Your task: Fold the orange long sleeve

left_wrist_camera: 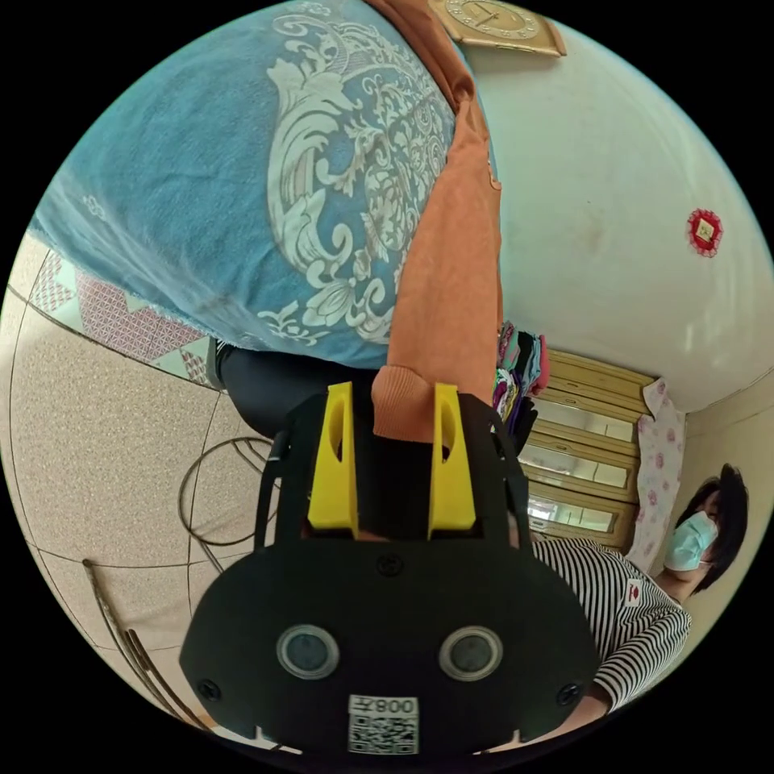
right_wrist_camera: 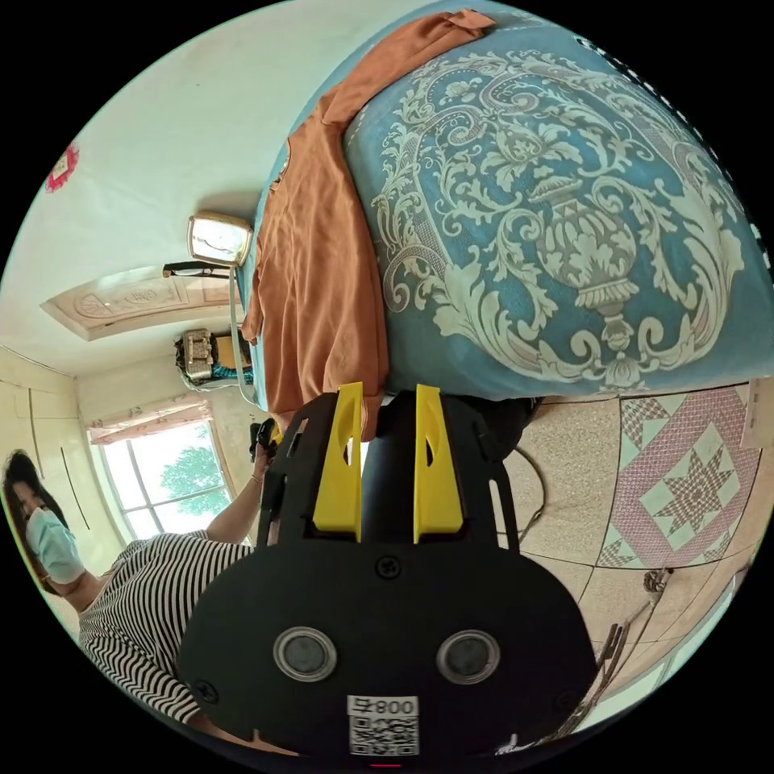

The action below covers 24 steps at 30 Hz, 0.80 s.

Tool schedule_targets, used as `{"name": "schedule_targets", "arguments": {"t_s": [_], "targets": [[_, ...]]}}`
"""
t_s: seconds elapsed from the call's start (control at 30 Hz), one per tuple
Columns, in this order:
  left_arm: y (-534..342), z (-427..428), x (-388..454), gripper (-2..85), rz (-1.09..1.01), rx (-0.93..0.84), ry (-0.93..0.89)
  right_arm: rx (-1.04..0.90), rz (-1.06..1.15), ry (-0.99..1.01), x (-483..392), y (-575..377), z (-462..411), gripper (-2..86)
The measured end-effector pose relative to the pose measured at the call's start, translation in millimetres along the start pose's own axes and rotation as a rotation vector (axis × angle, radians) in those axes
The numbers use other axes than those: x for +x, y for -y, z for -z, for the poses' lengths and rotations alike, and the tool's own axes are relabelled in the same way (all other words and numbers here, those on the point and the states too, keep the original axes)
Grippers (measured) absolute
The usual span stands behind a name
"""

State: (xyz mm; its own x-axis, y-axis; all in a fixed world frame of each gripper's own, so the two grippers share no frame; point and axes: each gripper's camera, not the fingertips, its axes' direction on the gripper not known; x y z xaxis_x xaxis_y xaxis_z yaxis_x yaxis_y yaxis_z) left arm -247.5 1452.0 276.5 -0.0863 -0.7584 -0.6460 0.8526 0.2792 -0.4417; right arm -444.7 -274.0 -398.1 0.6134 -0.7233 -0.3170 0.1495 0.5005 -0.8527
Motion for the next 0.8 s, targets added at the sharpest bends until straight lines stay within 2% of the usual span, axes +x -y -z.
{"name": "schedule_targets", "arguments": {"t_s": [0.23,0.5,0.8], "targets": [[-50.3,-0.5,4.5,7.9,0.002,0.003,-0.03,-0.028,-0.007,0.093,7.6,-32.1,-39.7,12.0],[-123.3,57.4,72.5,5.3,-0.179,0.1,-0.096,-0.073,0.027,0.243,4.6,-62.4,-43.8,5.6],[-213.1,115.2,128.9,4.7,-0.29,0.16,-0.072,-0.056,0.269,0.127,-76.6,-127.6,16.8,4.2]]}}
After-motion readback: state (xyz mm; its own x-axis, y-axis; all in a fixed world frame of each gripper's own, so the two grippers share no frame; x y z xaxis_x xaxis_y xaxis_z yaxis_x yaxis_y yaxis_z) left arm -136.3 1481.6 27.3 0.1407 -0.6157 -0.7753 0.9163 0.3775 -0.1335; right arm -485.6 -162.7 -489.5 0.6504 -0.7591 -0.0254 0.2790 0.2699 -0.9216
